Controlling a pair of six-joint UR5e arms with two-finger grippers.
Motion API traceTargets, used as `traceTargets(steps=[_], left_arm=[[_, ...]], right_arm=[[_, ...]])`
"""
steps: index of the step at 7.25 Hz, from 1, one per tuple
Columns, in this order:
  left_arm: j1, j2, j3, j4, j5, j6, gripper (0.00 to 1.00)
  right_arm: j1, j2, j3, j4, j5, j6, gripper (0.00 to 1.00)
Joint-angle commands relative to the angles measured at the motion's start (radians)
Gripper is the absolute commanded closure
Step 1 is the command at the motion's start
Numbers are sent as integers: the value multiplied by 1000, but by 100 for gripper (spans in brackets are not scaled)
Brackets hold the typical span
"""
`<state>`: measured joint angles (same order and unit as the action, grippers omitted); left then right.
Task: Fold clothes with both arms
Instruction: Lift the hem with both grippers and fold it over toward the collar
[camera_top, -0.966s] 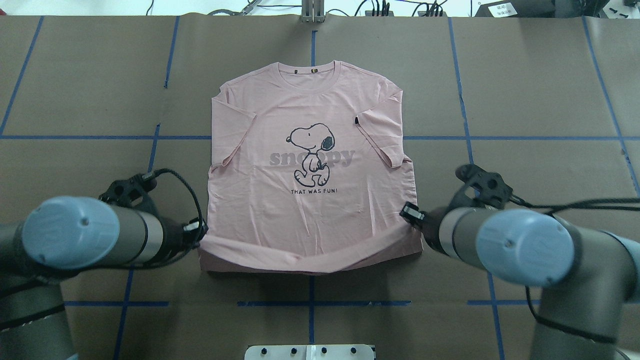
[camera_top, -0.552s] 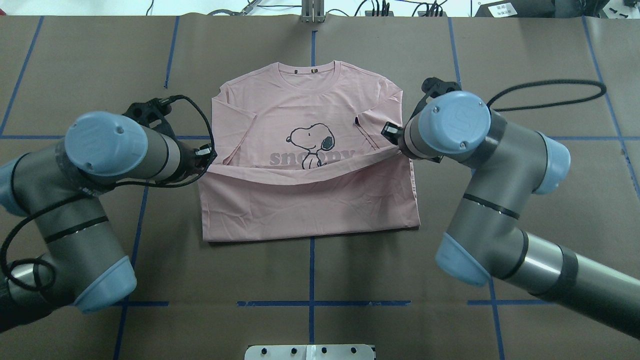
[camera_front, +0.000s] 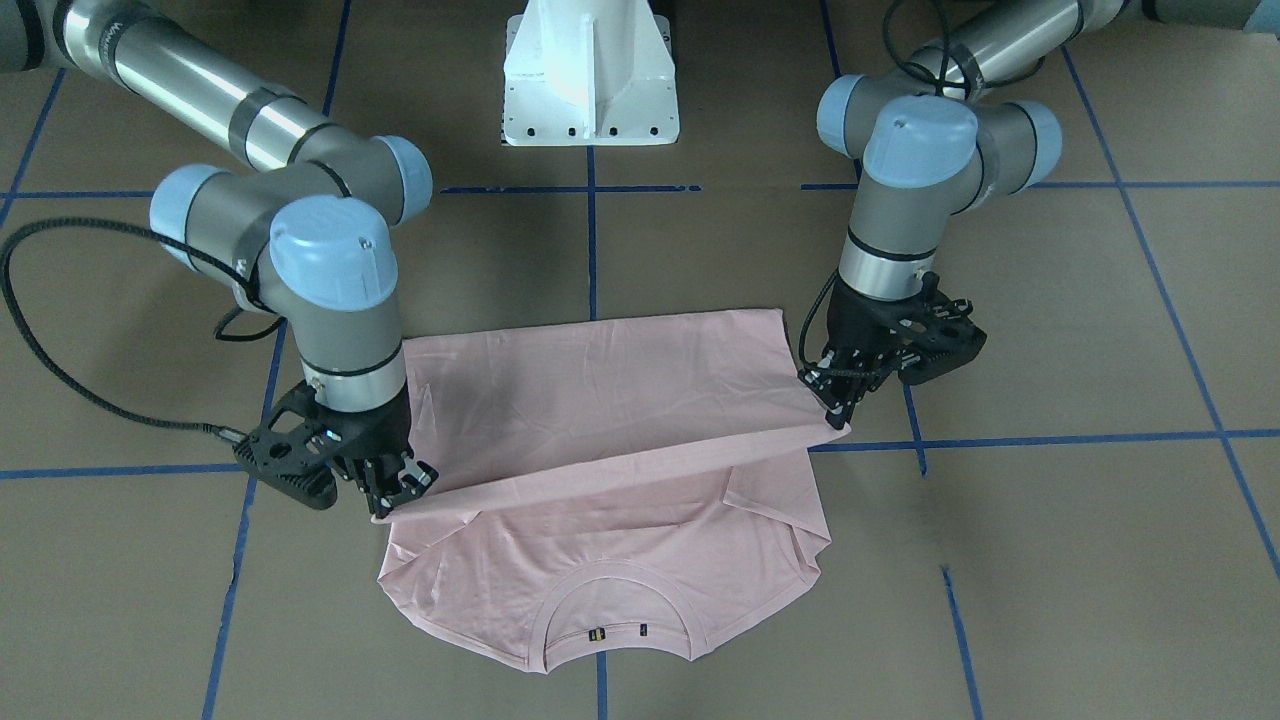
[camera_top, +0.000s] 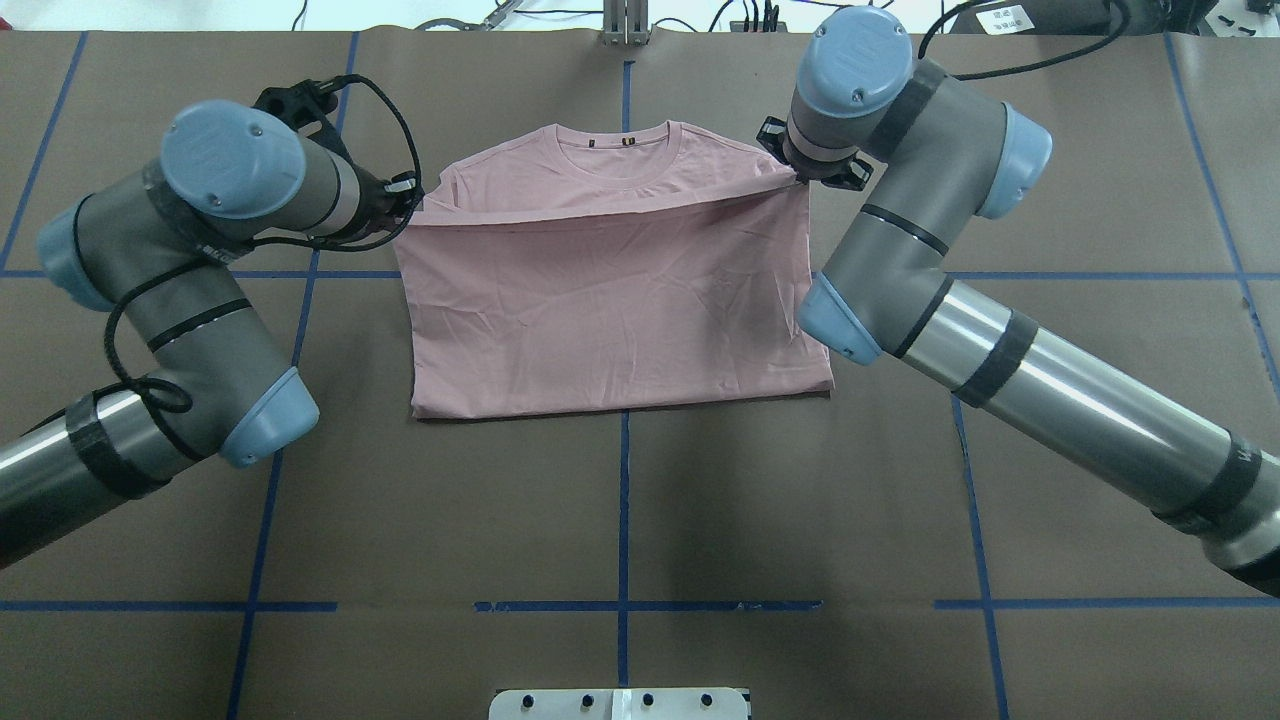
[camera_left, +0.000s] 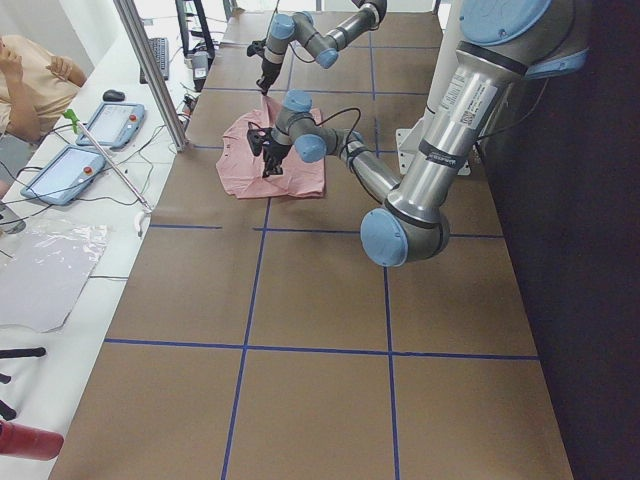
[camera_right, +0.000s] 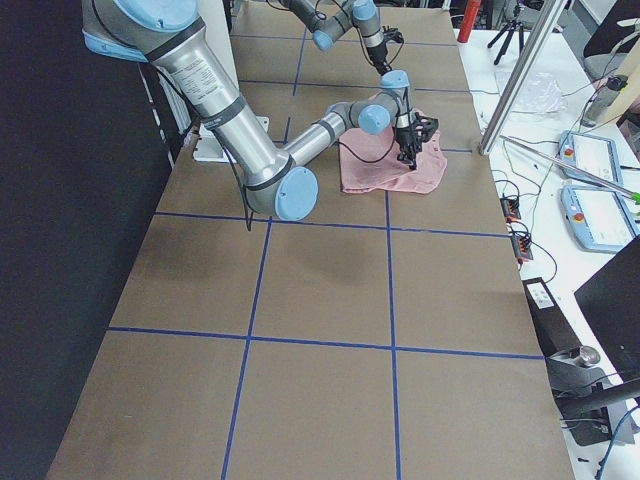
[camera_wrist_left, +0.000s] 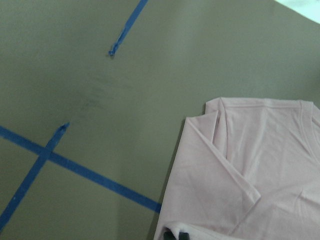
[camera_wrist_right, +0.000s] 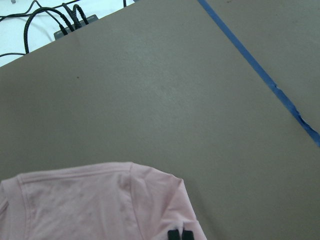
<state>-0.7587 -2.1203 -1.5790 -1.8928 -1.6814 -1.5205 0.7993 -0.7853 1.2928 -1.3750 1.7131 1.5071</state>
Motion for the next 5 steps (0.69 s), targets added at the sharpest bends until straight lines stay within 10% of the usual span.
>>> traceTargets(steps=[1,5], left_arm=[[-7,-96,210,-102,58,10,100],[-11,-102,323,-253,91,42,100]], right_arm=[[11,90,-198,103,2,-5,100],[17,96,-237,134,-1,-7,100]])
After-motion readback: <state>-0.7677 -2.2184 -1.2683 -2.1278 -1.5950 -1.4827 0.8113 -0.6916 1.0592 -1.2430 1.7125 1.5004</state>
